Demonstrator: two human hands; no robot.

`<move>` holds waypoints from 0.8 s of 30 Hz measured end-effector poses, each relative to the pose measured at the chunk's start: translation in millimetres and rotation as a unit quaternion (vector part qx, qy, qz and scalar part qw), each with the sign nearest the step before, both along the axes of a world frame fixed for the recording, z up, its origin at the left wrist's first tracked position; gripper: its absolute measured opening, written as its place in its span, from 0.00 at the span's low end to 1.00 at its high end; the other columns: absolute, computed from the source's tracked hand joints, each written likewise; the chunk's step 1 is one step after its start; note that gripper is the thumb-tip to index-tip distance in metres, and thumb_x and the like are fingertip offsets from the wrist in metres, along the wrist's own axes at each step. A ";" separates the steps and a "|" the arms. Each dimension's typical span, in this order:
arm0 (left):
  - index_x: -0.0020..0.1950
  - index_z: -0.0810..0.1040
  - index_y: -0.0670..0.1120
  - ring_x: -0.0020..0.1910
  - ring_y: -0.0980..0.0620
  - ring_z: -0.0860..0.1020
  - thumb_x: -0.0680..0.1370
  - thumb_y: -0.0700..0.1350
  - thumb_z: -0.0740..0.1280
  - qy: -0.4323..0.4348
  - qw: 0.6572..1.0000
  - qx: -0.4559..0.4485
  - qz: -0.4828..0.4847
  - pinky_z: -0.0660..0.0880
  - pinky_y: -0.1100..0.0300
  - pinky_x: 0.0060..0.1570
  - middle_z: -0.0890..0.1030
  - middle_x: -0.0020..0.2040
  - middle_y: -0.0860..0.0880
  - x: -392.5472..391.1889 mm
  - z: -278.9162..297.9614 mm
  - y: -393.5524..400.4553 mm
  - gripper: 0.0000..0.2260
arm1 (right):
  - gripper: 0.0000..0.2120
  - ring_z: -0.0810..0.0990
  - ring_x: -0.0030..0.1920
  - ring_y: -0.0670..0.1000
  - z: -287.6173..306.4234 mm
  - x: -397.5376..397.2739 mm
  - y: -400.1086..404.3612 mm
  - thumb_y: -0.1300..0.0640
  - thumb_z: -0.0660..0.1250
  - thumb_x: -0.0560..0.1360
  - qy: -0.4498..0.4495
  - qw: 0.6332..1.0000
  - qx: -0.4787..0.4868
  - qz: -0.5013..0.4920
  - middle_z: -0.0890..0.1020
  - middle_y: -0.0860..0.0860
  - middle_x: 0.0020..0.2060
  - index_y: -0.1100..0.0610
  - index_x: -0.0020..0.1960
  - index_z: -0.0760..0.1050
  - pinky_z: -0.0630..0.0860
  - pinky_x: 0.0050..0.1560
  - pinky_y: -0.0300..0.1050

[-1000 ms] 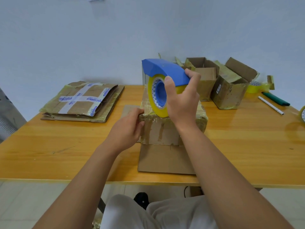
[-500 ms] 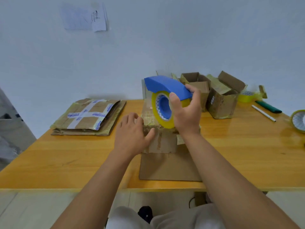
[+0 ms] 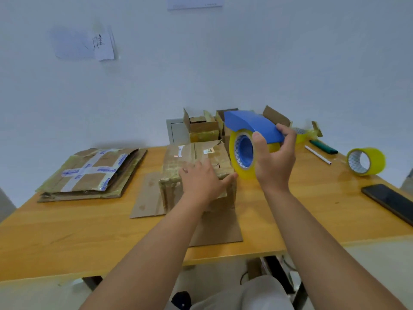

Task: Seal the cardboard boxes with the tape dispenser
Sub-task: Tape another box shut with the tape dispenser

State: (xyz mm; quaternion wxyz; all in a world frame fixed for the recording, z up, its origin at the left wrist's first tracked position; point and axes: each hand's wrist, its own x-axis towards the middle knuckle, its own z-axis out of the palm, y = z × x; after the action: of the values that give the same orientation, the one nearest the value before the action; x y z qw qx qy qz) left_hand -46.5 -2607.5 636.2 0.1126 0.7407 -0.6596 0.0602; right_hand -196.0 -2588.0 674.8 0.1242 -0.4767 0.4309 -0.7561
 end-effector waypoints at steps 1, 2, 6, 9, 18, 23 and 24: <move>0.73 0.65 0.45 0.69 0.35 0.67 0.64 0.83 0.44 -0.005 1.000 0.001 0.011 0.62 0.35 0.68 0.72 0.70 0.40 -4.5 -1.5 -1.8 0.53 | 0.22 0.77 0.57 0.50 -0.4 -2.1 0.4 0.40 0.68 0.70 0.003 1.000 0.001 -0.001 0.77 0.49 0.56 0.47 0.60 0.69 0.75 0.54 0.40; 0.74 0.64 0.44 0.70 0.34 0.66 0.63 0.83 0.44 -0.008 1.000 0.007 0.018 0.60 0.33 0.68 0.71 0.70 0.39 -8.5 -2.3 -3.9 0.54 | 0.22 0.78 0.57 0.51 -0.1 -3.6 0.9 0.40 0.68 0.70 0.005 1.000 0.002 -0.001 0.77 0.49 0.57 0.47 0.60 0.68 0.76 0.55 0.44; 0.75 0.62 0.43 0.72 0.30 0.62 0.64 0.83 0.47 -0.013 0.999 0.041 0.029 0.53 0.28 0.67 0.68 0.73 0.35 -19.5 1.8 -7.6 0.54 | 0.24 0.78 0.58 0.52 5.0 -5.9 0.9 0.40 0.68 0.70 0.001 1.000 0.007 -0.004 0.77 0.51 0.58 0.48 0.61 0.69 0.77 0.57 0.53; 0.74 0.62 0.43 0.72 0.30 0.62 0.68 0.79 0.50 -0.021 0.998 0.055 0.019 0.55 0.29 0.68 0.68 0.72 0.34 -20.4 4.2 -1.1 0.49 | 0.25 0.78 0.57 0.50 10.8 -6.6 3.2 0.40 0.68 0.70 0.003 1.000 0.002 0.001 0.77 0.49 0.58 0.49 0.62 0.69 0.78 0.56 0.51; 0.76 0.57 0.55 0.75 0.40 0.58 0.67 0.72 0.49 -0.030 0.977 0.140 -0.161 0.52 0.39 0.74 0.65 0.73 0.45 37.4 19.5 68.1 0.41 | 0.23 0.76 0.50 0.33 16.0 -5.4 11.8 0.44 0.69 0.71 -0.002 0.998 -0.023 0.055 0.74 0.38 0.52 0.51 0.62 0.69 0.72 0.43 0.28; 0.71 0.61 0.57 0.76 0.49 0.59 0.73 0.50 0.65 0.053 0.949 0.234 -0.206 0.41 0.43 0.75 0.65 0.73 0.51 94.1 43.2 88.8 0.27 | 0.23 0.75 0.49 0.31 9.4 4.5 10.7 0.44 0.69 0.71 0.017 0.996 -0.012 0.085 0.74 0.36 0.51 0.51 0.62 0.70 0.72 0.43 0.27; 0.72 0.61 0.57 0.78 0.49 0.56 0.75 0.45 0.64 0.037 0.955 0.226 -0.189 0.41 0.42 0.76 0.63 0.75 0.51 101.2 43.4 88.8 0.27 | 0.23 0.74 0.50 0.31 7.9 6.6 11.1 0.43 0.69 0.71 0.022 0.996 -0.010 0.087 0.74 0.36 0.51 0.50 0.62 0.70 0.72 0.44 0.27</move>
State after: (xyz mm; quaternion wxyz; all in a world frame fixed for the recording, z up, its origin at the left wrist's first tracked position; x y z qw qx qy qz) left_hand 54.7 -2518.7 679.6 -0.0238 0.6104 -0.7792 -0.1402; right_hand -189.4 -2577.0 682.7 0.1747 -0.5300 0.3827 -0.7363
